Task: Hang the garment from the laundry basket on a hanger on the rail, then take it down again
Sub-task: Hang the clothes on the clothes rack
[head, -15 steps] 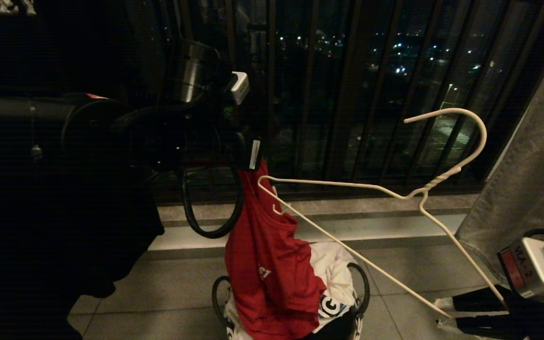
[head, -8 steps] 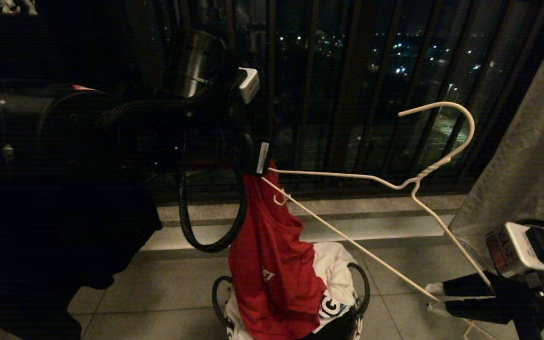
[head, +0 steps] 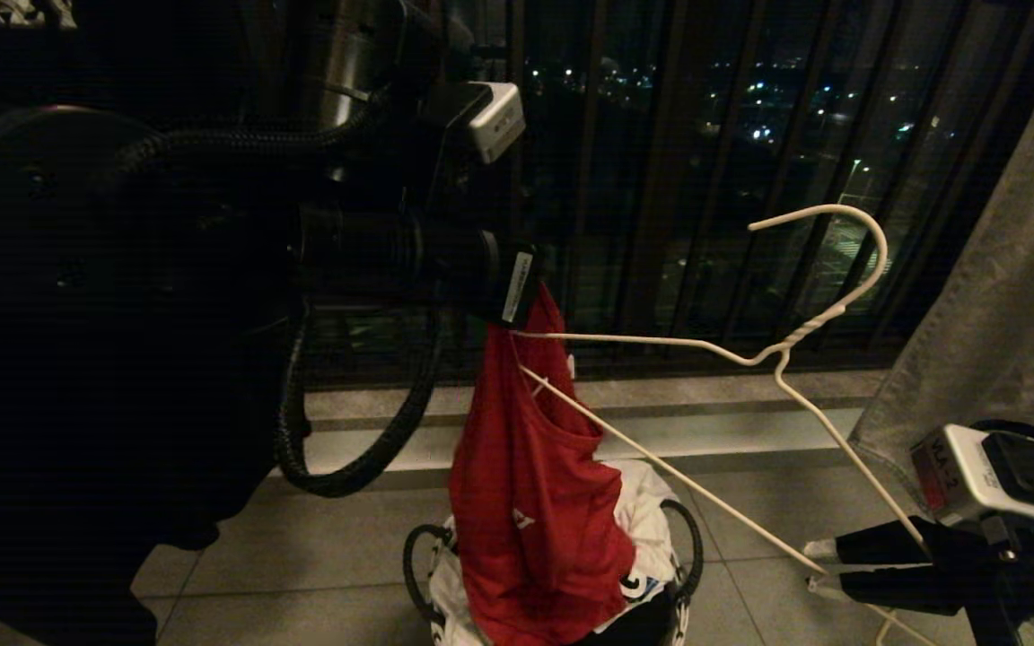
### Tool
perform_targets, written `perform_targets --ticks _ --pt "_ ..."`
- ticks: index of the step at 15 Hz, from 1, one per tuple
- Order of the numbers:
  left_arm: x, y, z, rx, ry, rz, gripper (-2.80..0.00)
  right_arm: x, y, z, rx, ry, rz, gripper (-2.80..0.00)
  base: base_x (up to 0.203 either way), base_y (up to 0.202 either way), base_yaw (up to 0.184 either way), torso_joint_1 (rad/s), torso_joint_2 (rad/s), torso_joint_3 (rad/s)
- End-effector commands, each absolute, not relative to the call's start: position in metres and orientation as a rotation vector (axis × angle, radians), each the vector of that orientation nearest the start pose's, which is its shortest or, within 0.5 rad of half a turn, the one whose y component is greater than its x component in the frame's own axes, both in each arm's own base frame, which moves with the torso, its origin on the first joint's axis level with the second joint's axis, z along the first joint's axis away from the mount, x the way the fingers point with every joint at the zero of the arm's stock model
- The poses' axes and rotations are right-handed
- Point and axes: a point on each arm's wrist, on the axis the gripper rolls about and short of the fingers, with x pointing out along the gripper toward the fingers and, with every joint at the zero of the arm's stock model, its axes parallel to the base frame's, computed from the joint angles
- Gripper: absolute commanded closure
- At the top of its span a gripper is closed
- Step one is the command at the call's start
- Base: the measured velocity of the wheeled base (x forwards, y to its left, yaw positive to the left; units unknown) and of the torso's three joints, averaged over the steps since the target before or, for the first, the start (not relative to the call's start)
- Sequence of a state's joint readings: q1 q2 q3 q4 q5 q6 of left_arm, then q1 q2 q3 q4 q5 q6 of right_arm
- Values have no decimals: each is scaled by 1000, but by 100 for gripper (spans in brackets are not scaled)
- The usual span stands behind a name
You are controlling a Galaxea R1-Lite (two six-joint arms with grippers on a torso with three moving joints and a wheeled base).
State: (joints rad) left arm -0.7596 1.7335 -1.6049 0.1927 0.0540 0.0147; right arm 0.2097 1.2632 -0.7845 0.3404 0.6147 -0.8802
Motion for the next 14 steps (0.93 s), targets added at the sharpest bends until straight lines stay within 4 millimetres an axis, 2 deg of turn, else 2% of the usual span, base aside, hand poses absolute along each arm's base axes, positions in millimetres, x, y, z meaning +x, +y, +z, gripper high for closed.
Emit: perform_targets --ticks 1,3,6,9,12,14 --pt "231 -220 330 132 275 -755 0 161 47 201 -614 422 1071 0 0 0 0 0 0 0" --pt "229 -221 333 181 283 -817 0 162 46 200 -617 415 1064 0 0 0 0 0 0 0" --pt "223 -217 327 308 323 -867 0 167 38 203 -610 412 1007 0 0 0 0 0 0 0" --pt "207 -207 341 264 299 -1062 0 172 33 202 -603 424 980 0 0 0 0 0 0 0" --pt "197 -216 341 278 295 -1098 0 179 28 204 -596 435 943 0 0 0 0 0 0 0" --pt "189 -222 340 311 315 -1054 0 184 19 208 -589 439 891 0 0 0 0 0 0 0"
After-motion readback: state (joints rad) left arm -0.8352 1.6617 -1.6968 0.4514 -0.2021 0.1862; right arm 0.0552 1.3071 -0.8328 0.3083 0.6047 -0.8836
